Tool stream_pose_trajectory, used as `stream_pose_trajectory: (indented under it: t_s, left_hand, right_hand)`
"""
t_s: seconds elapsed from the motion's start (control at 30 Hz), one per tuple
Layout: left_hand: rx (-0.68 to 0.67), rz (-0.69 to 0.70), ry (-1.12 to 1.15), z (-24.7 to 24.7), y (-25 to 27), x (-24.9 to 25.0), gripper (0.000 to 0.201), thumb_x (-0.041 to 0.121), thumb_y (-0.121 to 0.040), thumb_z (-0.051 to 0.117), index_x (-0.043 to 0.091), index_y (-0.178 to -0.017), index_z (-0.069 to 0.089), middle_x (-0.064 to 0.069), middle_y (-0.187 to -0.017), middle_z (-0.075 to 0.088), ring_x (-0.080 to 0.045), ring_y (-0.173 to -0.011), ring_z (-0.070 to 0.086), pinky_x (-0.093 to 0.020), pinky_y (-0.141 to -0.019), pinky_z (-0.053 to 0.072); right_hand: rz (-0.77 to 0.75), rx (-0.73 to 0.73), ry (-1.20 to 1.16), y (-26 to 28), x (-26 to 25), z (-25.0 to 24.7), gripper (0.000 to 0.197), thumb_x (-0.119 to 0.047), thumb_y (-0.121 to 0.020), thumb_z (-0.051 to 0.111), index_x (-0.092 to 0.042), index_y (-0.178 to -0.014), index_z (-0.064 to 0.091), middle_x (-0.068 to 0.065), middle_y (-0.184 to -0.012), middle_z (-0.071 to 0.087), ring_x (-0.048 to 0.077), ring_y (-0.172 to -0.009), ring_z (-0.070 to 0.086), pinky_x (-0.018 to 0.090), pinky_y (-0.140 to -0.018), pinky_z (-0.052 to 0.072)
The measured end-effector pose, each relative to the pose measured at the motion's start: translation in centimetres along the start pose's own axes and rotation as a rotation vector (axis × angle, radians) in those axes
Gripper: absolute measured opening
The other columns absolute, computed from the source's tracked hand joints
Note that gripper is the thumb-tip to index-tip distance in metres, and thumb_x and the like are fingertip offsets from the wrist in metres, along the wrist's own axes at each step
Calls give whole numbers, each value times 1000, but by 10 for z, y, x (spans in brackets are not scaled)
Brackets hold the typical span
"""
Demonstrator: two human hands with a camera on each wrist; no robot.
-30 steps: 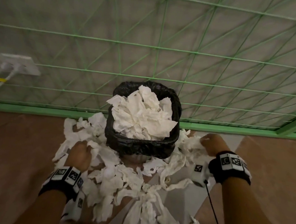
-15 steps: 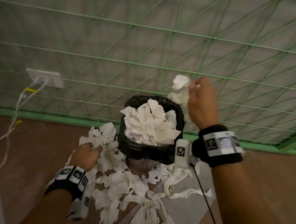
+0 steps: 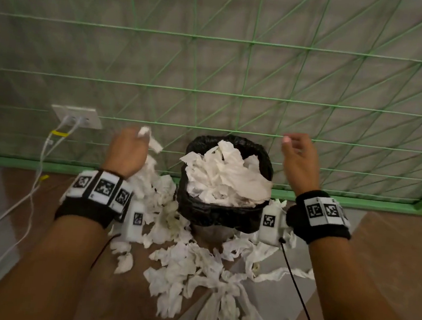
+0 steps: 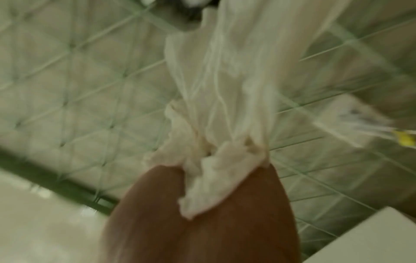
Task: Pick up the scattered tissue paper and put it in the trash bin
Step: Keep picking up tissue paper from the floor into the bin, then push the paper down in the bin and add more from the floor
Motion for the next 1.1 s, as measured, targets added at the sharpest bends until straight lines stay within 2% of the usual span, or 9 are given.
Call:
stream_pose_trajectory:
  t_s: [0.13,0.3,0.4,0.5,0.6,0.7,0.9,1.0,1.1]
  left_hand:
    - [-57,168,491,-20,-1,104,43,36,-90,39,18,-59,63,-4,-67,66,-23,-64,60,-39,-75,46]
    - [-219,388,1166,-24,7,174,29,18,-80,39,-3,-94,54,-24,-95,55,-31,-85,52,-44,-81,45]
    - [-315,394,930,22,13,160,20,8,-71,38,7,-88,48,-17,-96,50,-27,-86,48,-44,-77,41]
    - [-418,298,211,92,19,108,26,15,-71,46,18,-97,47,-7,-105,46,-26,-91,51,-44,-78,44]
    - [-581,360,-442,143,35,62,38,36,-83,33,20,-113,50,-3,-121,36,-26,-114,41,-44,-97,37]
    - [-691,379,-790,166,45,42,30,43,-89,20,31,-98,45,3,-116,30,-21,-112,27,-44,-93,24]
    - [-642,345,-771,170,33,40,32,44,-86,29,27,-87,56,4,-104,27,-19,-107,25,-43,-91,23]
    - [-524,376,-437,144,25,51,30,48,-75,37,47,-103,49,10,-102,29,-14,-102,26,-37,-86,22]
    - [-292,242,144,110,-4,43,44,44,-67,46,56,-109,50,3,-112,34,-17,-113,38,-42,-103,31]
  right_hand:
    - [274,192,-69,-4,66,-34,14,-42,-84,51,-31,-75,53,-1,-78,58,24,-78,59,47,-75,52]
    - [588,221,-9,11,170,-59,36,-49,-69,54,-21,-90,59,17,-89,63,33,-78,63,51,-77,56]
    - [735,161,121,33,232,-67,33,-39,-76,57,-12,-93,60,22,-102,66,38,-90,65,55,-84,55]
    - [840,130,266,60,249,-71,41,-42,-70,57,-10,-94,66,24,-107,66,40,-96,63,47,-88,54]
    - [905,146,372,79,249,-73,48,-34,-81,64,-10,-121,55,24,-129,48,41,-109,55,41,-91,45]
    - [889,89,403,85,264,-67,65,-31,-80,69,-16,-136,41,22,-143,31,43,-122,45,45,-98,42]
    - [592,-131,419,57,261,-16,79,-30,-78,73,-33,-144,31,14,-159,8,36,-145,17,49,-116,27]
    - [504,-274,445,47,255,17,68,-45,-79,68,-40,-139,37,15,-154,21,35,-138,35,49,-111,35]
    - [405,-397,703,49,248,39,35,-36,-88,56,-28,-122,59,17,-142,37,41,-116,53,45,-100,46]
Point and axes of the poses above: each hand's wrist, its own y-axis away from the middle knuckle, its own z-axis out of the palm, x = y × z, the point moved 5 cm from there along -y, towards the middle knuckle
